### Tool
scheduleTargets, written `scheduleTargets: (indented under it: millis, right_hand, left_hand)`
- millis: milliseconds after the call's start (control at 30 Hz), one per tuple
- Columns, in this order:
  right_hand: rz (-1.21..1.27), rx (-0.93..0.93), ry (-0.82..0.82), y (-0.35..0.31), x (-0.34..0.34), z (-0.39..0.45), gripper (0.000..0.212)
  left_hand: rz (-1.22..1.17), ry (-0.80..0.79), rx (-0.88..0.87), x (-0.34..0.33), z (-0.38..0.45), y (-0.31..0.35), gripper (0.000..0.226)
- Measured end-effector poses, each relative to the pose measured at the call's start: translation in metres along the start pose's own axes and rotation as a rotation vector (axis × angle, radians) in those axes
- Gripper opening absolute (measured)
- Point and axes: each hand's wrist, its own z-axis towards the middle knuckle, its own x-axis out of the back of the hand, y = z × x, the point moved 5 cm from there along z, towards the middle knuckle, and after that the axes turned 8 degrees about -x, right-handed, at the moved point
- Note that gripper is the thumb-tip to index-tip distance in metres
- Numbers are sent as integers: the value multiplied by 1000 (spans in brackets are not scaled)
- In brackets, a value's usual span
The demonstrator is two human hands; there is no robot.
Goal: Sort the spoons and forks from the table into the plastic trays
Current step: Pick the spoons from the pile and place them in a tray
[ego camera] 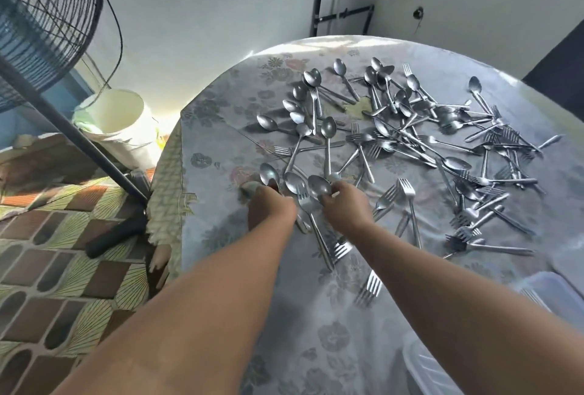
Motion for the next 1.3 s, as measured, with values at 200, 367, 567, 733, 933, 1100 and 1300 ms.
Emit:
scheduleTargets:
  millis: [200, 367, 567, 733, 933, 1100, 1300]
  right_hand:
    - [-245, 87, 2, -3, -10, 2, 10]
    - [-281, 38, -63, -3, -13, 6, 6]
    - [-254, 60, -147, -10, -11, 9, 5]
    - [-74, 56, -145, -11, -14, 11, 14]
    - [56, 55, -160, -17, -13, 1, 14]
    - [139, 54, -156, -12, -14, -7, 16]
    - [295, -23, -170, 0, -14, -13, 12]
  left_hand:
    - [168, -8, -103, -6, 1, 4, 19]
    - [154, -50, -74, -2, 2, -1, 18]
    - [14, 15, 9, 5, 1, -6, 42]
    - [-111, 106, 49, 12, -3, -6, 35]
    - [-297, 157, 217, 4, -8, -17, 46]
    - [-168, 124, 258, 1, -7, -27, 59]
    - [-109, 101, 200, 3, -3, -27, 35]
